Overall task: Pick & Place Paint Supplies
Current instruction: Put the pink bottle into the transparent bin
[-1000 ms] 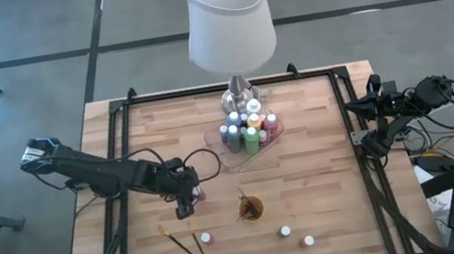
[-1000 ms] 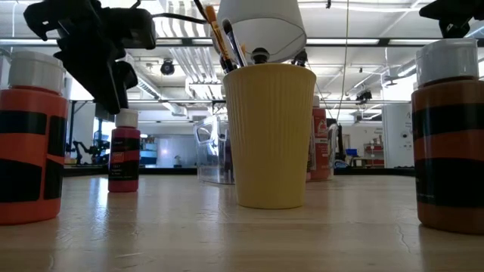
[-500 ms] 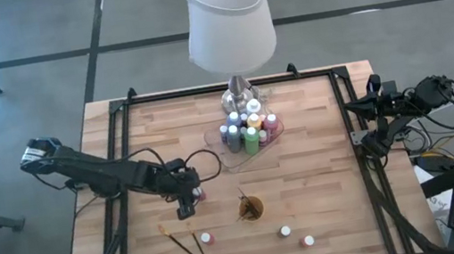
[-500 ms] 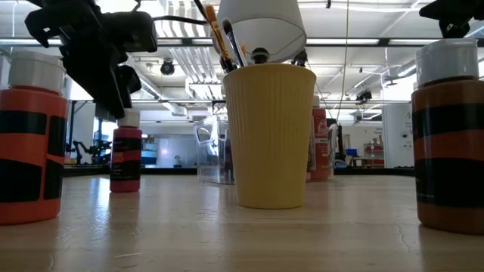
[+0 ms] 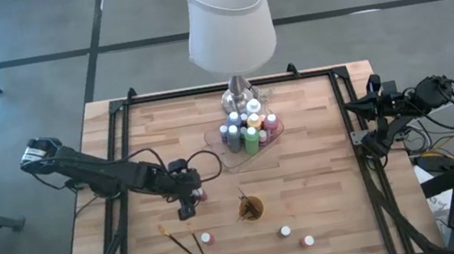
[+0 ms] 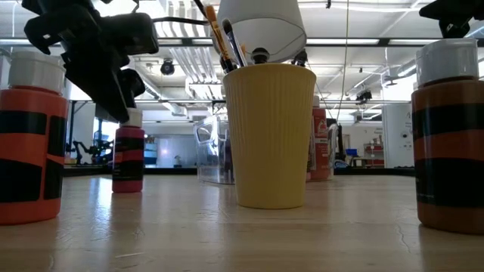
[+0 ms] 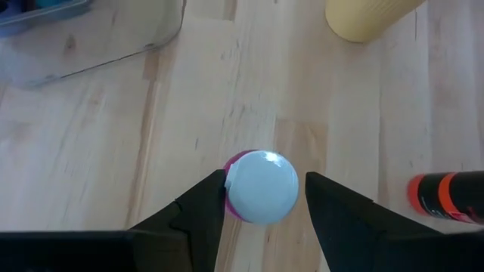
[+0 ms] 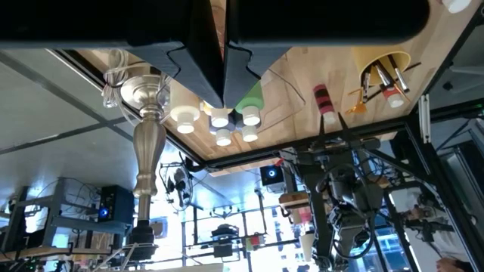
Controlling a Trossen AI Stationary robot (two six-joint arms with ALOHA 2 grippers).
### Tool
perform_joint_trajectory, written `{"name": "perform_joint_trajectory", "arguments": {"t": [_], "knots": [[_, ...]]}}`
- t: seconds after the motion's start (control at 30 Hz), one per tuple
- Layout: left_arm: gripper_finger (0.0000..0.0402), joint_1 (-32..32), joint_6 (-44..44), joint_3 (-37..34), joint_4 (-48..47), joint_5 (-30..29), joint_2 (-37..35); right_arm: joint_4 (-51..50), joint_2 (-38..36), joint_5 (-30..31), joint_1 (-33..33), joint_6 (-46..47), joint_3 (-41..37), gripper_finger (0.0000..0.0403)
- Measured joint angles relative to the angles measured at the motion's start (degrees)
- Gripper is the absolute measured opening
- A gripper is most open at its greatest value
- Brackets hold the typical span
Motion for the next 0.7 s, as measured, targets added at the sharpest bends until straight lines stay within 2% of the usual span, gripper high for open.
{"name": "perform_joint_trajectory", "arguments": {"t": [0.33, 0.53, 0.7], "knots": [[0.0188, 0.0, 1.53, -0.08, 1.0, -0.12, 0.02, 0.0, -0.01, 0.0, 0.0, 0.0, 0.0, 0.0008], [0.0188, 0.0, 1.73, -3.09, 6.54, -0.44, -0.07, 0.0, 0.0, 0.01, 0.01, 0.0, 0.0, 0.0008], [0.0188, 0.0, 1.65, -3.96, 6.03, -0.34, 0.14, 0.0, -0.02, 0.0, 0.0, 0.0, 0.0, 0.0008]]}}
